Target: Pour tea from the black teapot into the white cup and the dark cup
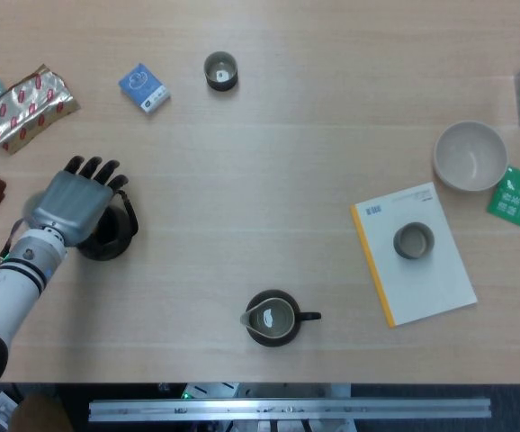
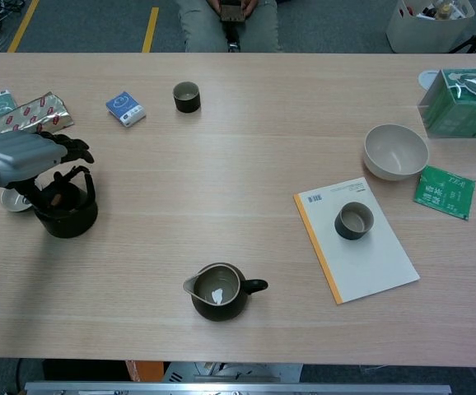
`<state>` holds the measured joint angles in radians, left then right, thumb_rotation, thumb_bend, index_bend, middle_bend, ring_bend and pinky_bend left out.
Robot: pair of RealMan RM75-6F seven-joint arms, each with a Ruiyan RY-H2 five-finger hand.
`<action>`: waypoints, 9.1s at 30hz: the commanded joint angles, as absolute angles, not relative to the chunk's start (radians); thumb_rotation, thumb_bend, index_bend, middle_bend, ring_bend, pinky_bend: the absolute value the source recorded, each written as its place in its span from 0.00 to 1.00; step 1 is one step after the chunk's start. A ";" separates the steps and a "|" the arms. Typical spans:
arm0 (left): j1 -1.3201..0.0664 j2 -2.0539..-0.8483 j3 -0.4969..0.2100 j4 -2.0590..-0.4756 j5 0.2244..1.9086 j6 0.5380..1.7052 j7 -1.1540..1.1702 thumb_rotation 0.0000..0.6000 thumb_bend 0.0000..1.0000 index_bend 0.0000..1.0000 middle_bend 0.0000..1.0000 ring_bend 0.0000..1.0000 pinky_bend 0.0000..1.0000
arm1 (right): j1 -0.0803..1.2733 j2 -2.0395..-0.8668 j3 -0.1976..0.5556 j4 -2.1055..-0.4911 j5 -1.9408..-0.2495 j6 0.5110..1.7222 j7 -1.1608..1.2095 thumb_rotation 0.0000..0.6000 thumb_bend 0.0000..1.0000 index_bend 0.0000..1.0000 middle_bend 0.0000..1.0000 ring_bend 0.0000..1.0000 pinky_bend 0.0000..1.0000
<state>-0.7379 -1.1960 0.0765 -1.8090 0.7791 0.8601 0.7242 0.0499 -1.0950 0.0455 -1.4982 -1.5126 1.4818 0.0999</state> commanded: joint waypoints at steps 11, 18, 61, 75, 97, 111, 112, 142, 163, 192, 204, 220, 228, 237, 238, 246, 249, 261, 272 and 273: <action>-0.758 -1.219 0.125 -1.807 0.731 0.915 0.770 0.70 0.17 0.13 0.04 0.01 0.07 | 0.045 -1.094 0.042 -1.494 -1.515 1.485 0.107 1.00 0.12 0.36 0.32 0.18 0.22; -0.749 -1.202 0.151 -1.852 0.775 0.936 0.760 0.70 0.17 0.15 0.05 0.01 0.07 | 0.043 -1.093 0.041 -1.496 -1.517 1.487 0.106 1.00 0.12 0.36 0.32 0.18 0.22; -0.612 -1.060 0.238 -2.036 1.115 1.041 0.659 0.97 0.17 0.17 0.05 0.01 0.07 | 0.017 -1.089 0.033 -1.498 -1.540 1.529 0.127 1.00 0.12 0.36 0.32 0.18 0.22; -0.597 -1.128 0.196 -1.985 1.069 1.015 0.644 0.99 0.17 0.09 0.04 0.01 0.07 | 0.012 -1.090 0.035 -1.480 -1.533 1.529 0.150 1.00 0.12 0.36 0.32 0.18 0.22; -0.559 -1.101 0.202 -1.942 1.017 1.025 0.639 1.00 0.17 0.09 0.04 0.01 0.07 | 0.011 -1.085 0.037 -1.491 -1.536 1.532 0.141 1.00 0.12 0.36 0.32 0.18 0.22; -0.526 -1.126 0.178 -1.810 1.018 1.059 0.651 1.00 0.17 0.09 0.04 0.00 0.07 | 0.010 -1.080 0.037 -1.498 -1.540 1.535 0.137 1.00 0.12 0.36 0.32 0.18 0.22; -0.525 -1.134 0.176 -1.793 1.017 1.054 0.648 1.00 0.17 0.09 0.04 0.00 0.07 | 0.009 -1.079 0.037 -1.501 -1.541 1.537 0.136 1.00 0.12 0.36 0.32 0.18 0.22; -0.508 -1.286 0.115 -1.586 1.091 0.996 0.592 1.00 0.17 0.05 0.02 0.00 0.07 | -0.005 -1.065 0.035 -1.520 -1.549 1.560 0.137 1.00 0.12 0.36 0.32 0.18 0.22; -0.549 -1.337 0.073 -1.616 1.121 0.963 0.590 1.00 0.17 0.05 0.02 0.00 0.07 | -0.023 -1.072 0.036 -1.496 -1.531 1.569 0.160 1.00 0.12 0.36 0.32 0.18 0.22; -0.536 -1.145 0.133 -1.991 1.253 0.974 0.562 1.00 0.17 0.00 0.00 0.00 0.07 | -0.002 -1.093 0.044 -1.447 -1.530 1.537 0.203 1.00 0.12 0.36 0.32 0.18 0.22; -0.528 -1.198 0.140 -2.011 1.217 0.977 0.593 1.00 0.17 0.00 0.00 0.00 0.07 | -0.006 -1.088 0.045 -1.433 -1.523 1.538 0.221 1.00 0.12 0.36 0.32 0.18 0.22; -0.524 -1.262 0.135 -1.985 1.191 0.986 0.596 1.00 0.17 0.00 0.00 0.00 0.07 | -0.017 -1.089 0.041 -1.417 -1.520 1.546 0.245 1.00 0.12 0.36 0.32 0.18 0.22; -0.531 -1.290 0.123 -1.943 1.169 0.984 0.593 1.00 0.17 0.00 0.00 0.00 0.07 | -0.023 -1.087 0.042 -1.417 -1.517 1.551 0.247 1.00 0.12 0.36 0.32 0.18 0.22; -0.534 -1.280 0.130 -1.904 1.157 0.983 0.596 1.00 0.17 0.00 0.00 0.00 0.07 | -0.025 -1.085 0.042 -1.423 -1.517 1.553 0.240 1.00 0.12 0.36 0.32 0.18 0.22; -0.533 -1.277 0.130 -1.901 1.156 0.985 0.594 1.00 0.17 0.00 0.00 0.00 0.07 | -0.025 -1.085 0.042 -1.424 -1.517 1.553 0.239 1.00 0.12 0.36 0.32 0.18 0.22; -0.537 -1.249 0.132 -1.867 1.150 0.978 0.583 1.00 0.17 0.00 0.00 0.00 0.07 | -0.025 -1.083 0.044 -1.436 -1.519 1.554 0.227 1.00 0.12 0.36 0.32 0.18 0.22; -0.538 -1.243 0.132 -1.852 1.156 0.982 0.585 1.00 0.17 0.00 0.00 0.00 0.07 | -0.026 -1.082 0.044 -1.442 -1.519 1.556 0.221 1.00 0.12 0.36 0.32 0.18 0.22; -0.544 -1.235 0.099 -1.803 1.146 0.973 0.526 1.00 0.17 0.00 0.00 0.00 0.07 | -0.030 -1.078 0.046 -1.460 -1.519 1.564 0.204 1.00 0.12 0.36 0.32 0.18 0.22; -0.543 -1.201 0.117 -1.860 1.125 0.978 0.573 1.00 0.17 0.00 0.00 0.00 0.07 | -0.029 -1.078 0.046 -1.459 -1.520 1.561 0.207 1.00 0.12 0.36 0.32 0.18 0.22; -0.540 -1.197 0.119 -1.870 1.131 0.986 0.576 1.00 0.17 0.00 0.00 0.00 0.07 | -0.028 -1.079 0.046 -1.458 -1.521 1.560 0.208 1.00 0.12 0.36 0.32 0.18 0.22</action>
